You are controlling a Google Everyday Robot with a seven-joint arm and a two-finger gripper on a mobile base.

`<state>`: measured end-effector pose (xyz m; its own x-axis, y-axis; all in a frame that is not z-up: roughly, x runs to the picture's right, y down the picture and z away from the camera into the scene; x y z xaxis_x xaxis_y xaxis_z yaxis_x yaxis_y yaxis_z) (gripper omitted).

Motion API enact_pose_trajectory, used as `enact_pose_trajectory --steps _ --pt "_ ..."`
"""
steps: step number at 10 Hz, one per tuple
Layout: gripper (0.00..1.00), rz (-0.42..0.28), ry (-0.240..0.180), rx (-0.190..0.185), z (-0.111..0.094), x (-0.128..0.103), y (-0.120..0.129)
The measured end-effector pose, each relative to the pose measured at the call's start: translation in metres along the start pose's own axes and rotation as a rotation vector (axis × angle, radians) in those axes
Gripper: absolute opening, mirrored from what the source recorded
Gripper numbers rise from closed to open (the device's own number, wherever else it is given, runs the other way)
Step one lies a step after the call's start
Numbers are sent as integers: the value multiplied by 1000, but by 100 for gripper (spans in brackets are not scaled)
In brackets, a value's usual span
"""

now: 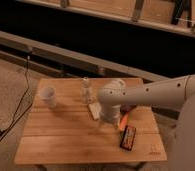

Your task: Drag the pepper across the table

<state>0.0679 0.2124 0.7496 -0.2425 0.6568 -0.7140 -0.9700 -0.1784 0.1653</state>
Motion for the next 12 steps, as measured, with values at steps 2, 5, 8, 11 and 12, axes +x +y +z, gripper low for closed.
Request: enact_pose_trajectory --steps 2,5,8,11,12 --pt "65 3 12 1 7 -3 -5" --pt "65 12 29 2 18 -5 -13" --pt "65 22 36 -4 28 -7 -22" --pt "65 21 33 -9 35 -10 -28" --pt "65 18 31 -11 37 -11 -29"
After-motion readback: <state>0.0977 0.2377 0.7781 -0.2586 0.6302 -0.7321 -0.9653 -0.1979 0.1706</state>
